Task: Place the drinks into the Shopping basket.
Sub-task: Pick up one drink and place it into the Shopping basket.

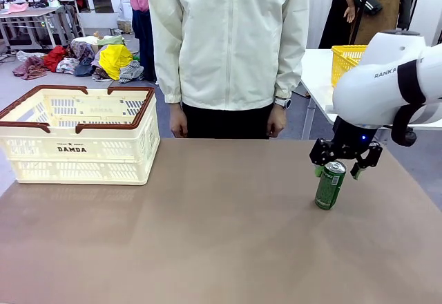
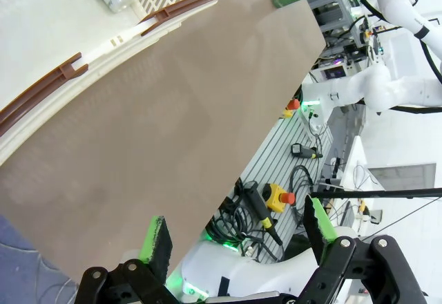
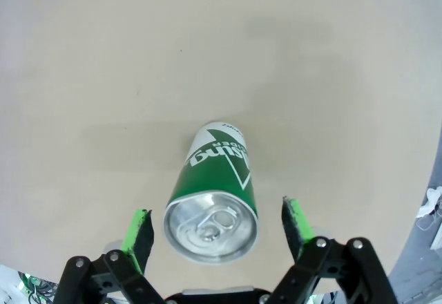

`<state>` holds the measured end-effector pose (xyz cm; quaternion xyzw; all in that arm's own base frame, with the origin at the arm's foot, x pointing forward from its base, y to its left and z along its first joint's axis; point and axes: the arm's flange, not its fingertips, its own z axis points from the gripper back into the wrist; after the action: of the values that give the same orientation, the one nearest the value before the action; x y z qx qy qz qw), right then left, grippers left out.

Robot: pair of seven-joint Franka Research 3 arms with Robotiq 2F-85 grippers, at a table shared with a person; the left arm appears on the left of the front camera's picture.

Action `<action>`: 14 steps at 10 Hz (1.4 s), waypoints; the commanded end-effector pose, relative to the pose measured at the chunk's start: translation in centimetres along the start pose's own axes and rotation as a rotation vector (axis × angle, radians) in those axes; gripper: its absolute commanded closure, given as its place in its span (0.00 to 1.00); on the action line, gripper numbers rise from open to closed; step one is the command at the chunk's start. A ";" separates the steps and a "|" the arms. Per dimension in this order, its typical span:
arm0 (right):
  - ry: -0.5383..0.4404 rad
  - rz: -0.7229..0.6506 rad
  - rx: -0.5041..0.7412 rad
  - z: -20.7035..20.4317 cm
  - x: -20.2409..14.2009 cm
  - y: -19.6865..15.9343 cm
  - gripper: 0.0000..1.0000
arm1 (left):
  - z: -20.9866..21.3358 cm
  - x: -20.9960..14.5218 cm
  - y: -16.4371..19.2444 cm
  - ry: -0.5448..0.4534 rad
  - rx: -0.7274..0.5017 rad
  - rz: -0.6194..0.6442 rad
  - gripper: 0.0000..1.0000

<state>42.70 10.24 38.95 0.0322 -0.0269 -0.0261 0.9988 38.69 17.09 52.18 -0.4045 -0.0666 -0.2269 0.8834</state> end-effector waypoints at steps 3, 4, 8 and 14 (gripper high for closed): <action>0.012 0.000 -0.076 -1.2 0.9 1.4 0.00 | 0.0 -0.2 -0.2 0.004 -0.002 -0.001 0.00; 0.018 0.007 -0.076 -1.4 1.0 1.6 0.00 | 0.0 -0.2 -0.2 0.004 -0.002 -0.001 0.00; 0.023 0.002 -0.083 -1.8 1.3 1.7 1.00 | 0.0 -0.2 -0.2 0.004 -0.002 -0.001 0.00; 0.026 0.005 -0.079 -1.7 1.4 1.6 1.00 | 0.0 -0.2 -0.2 0.004 -0.002 -0.001 0.00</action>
<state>43.73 11.31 37.28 0.0062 -0.0109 -0.0158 0.9998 38.69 17.09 52.18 -0.4045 -0.0666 -0.2269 0.8834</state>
